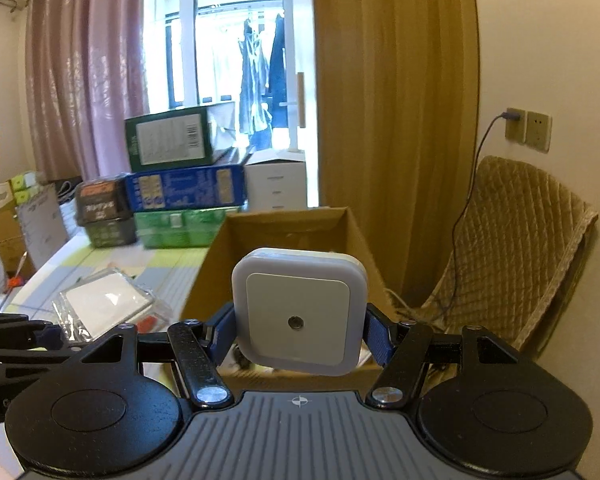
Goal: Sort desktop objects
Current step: 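Lift and carry the plastic box and night light with both grippers over the cardboard box, then open both grippers to drop the plastic box and night light into the cardboard box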
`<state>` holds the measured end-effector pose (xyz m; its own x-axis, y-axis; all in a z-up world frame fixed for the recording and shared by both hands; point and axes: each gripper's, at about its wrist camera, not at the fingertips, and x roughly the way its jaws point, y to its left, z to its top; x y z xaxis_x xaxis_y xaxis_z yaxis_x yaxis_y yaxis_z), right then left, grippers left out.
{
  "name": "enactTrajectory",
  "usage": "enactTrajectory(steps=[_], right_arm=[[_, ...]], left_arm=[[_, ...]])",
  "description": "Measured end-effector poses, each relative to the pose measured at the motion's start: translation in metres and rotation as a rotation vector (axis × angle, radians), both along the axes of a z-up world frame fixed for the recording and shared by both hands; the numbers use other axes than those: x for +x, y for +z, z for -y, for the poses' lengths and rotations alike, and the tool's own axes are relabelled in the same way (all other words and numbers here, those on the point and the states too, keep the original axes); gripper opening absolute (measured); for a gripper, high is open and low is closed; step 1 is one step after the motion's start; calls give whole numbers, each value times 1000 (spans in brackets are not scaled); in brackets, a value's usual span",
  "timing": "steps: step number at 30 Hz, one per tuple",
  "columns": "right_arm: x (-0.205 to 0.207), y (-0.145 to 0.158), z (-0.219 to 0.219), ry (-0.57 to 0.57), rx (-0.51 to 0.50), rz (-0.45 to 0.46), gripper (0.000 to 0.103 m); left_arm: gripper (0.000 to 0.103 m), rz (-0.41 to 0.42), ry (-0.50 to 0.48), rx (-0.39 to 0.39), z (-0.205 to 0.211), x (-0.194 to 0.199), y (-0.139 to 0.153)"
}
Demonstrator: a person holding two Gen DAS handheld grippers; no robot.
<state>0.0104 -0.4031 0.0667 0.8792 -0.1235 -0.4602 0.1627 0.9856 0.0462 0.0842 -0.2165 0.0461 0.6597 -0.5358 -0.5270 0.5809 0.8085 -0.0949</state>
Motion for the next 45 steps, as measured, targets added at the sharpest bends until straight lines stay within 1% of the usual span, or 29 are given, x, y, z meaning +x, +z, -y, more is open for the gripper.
enactTrajectory(steps=[5,9,17,22,25,26,32,40,45], right_arm=[[20,-5,22,-4,19,-20,63],[35,-13,34,-4,28,-34,63],[55,-24,51,-9,42,-50,63],[62,-26,57,-11,39,-57,63],[64,-28,60,-15,39,-60,63],[64,-29,60,-16,40,-62,63],[64,-30,59,-13,43,-66,63],[71,-30,47,6,54,-75,63],[83,-31,43,18,70,-85,63]], left_arm=[[27,2,-34,7,29,19,-2],[27,3,-57,26,46,30,-8],[27,-6,-78,51,64,48,-23],[27,-15,-84,48,72,56,-29],[33,-7,-95,54,75,57,-31],[40,3,-90,65,75,57,-31],[40,25,-62,58,55,50,-27],[40,4,-17,51,28,46,-28],[41,-1,-6,42,21,45,-27]])
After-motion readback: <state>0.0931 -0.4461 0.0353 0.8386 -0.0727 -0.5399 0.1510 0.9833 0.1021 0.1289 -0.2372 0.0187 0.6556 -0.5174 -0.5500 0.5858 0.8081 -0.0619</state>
